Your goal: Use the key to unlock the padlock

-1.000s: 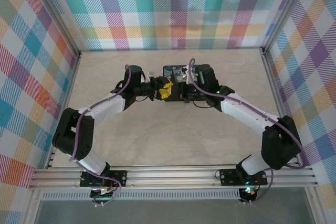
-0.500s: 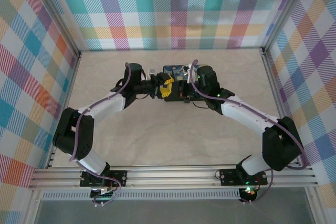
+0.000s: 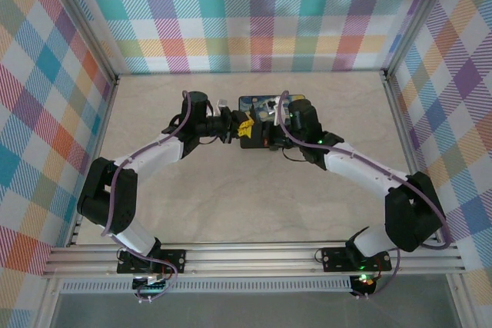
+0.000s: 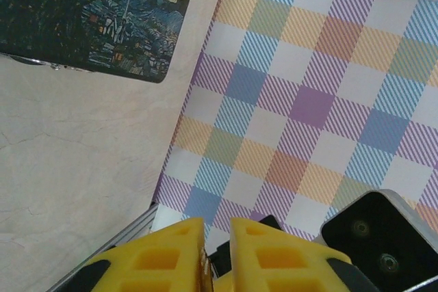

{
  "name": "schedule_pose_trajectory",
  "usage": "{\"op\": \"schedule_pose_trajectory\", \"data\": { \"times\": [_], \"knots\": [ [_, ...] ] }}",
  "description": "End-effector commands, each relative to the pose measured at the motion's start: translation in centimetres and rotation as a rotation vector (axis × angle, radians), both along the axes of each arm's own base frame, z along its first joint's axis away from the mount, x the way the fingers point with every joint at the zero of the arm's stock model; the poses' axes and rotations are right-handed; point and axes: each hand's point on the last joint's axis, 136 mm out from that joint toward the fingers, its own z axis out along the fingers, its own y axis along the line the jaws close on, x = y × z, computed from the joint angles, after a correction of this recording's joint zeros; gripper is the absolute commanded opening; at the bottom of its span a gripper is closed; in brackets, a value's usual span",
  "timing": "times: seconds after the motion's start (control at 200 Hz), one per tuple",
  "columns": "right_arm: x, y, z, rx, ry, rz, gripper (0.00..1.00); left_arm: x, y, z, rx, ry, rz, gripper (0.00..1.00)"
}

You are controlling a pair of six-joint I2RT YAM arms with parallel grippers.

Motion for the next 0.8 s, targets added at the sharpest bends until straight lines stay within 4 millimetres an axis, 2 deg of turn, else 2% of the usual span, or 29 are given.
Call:
{"op": "schedule_pose_trajectory", "data": {
  "times": [0.0,0.19,0.385,0.685,0.755,0.795],
  "knots": [
    [-0.4,-0.6,1.3,0.005,-0.058,0.0,0.06,0.1,0.6,-0.4,0.025,0.002,-0.006,0.15],
    [-1.1,-0.6,1.2,0.01,-0.074,0.032,0.06,-0.1,1.1,-0.7,0.064,-0.013,0.003,0.17],
    [-0.5,-0.5,1.0,0.0,-0.063,0.021,0.06,-0.3,1.0,-0.3,0.049,-0.024,-0.002,0.15],
    [-0.1,-0.8,0.9,-0.008,-0.053,0.004,0.06,-0.7,1.2,-0.4,0.061,-0.034,-0.01,0.03],
    [-0.3,-1.0,0.8,-0.015,-0.05,0.002,0.09,-0.7,1.3,-0.5,0.071,-0.041,-0.013,0.01],
    [-0.4,-1.1,0.7,-0.021,-0.047,-0.002,0.15,-0.7,1.3,-0.5,0.082,-0.052,-0.016,0.0]
  ]
}}
